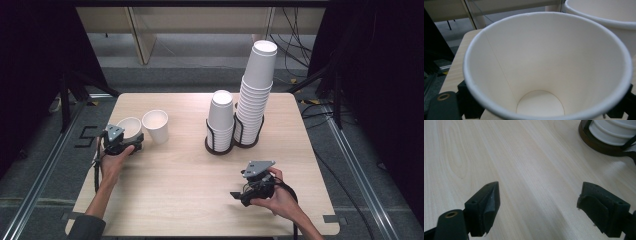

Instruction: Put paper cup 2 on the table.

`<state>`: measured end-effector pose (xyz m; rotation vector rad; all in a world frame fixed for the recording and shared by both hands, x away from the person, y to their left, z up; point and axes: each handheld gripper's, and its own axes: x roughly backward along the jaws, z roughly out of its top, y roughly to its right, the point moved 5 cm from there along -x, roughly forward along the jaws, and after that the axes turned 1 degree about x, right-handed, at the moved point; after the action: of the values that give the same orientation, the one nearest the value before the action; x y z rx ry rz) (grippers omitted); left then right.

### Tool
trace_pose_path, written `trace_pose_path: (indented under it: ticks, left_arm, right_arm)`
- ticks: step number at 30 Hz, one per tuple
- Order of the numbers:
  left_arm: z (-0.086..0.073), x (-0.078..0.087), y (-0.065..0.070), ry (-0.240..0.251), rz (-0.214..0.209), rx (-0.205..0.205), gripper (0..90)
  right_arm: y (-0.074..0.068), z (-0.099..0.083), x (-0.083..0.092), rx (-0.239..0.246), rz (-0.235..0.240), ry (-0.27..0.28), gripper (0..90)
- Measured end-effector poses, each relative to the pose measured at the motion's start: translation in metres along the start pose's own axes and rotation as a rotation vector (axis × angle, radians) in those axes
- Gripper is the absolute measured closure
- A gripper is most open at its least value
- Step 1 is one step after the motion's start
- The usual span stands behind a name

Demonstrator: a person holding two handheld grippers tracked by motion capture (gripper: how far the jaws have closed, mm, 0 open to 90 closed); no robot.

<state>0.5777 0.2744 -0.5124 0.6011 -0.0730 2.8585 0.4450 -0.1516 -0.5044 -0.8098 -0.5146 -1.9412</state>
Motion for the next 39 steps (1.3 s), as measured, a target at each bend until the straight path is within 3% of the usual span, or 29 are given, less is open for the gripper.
trace_pose_path:
  ticks: [8, 13, 21, 24, 26, 30, 33, 39]
  left_arm:
    - [-0.012, 0.002, -0.001, -0.061, 0.003, 0.005, 13.7]
    - [-0.02, 0.001, 0.001, -0.093, -0.017, 0.01, 14.2]
    - [-0.021, 0.014, 0.01, -0.095, -0.031, 0.016, 14.2]
    - [-0.026, 0.02, 0.013, -0.131, -0.03, 0.024, 14.2]
    - [-0.028, 0.026, 0.013, -0.13, -0.005, -0.008, 14.3]
    - [-0.029, 0.038, 0.016, -0.128, -0.003, 0.024, 14.2]
    - [-0.026, 0.048, 0.021, -0.096, 0.001, 0.027, 14.3]
    - [-0.024, 0.063, 0.041, -0.088, -0.041, 0.049, 14.2]
  right_arm:
    - [-0.002, 0.0, 0.001, -0.011, 0.002, -0.008, 18.0]
    - [-0.003, 0.0, 0.001, -0.013, 0.007, -0.004, 18.1]
    - [-0.003, 0.001, 0.003, -0.009, 0.007, -0.006, 18.1]
    - [-0.001, 0.001, 0.002, 0.007, -0.011, 0.007, 18.1]
    - [-0.003, 0.0, 0.003, -0.012, 0.0, 0.0, 18.1]
    - [-0.002, 0.0, 0.003, -0.008, -0.008, 0.004, 18.1]
    - [-0.003, 0.0, 0.003, -0.014, -0.005, 0.005, 18.1]
    - [-0.003, -0.001, 0.003, 0.006, -0.007, -0.001, 18.1]
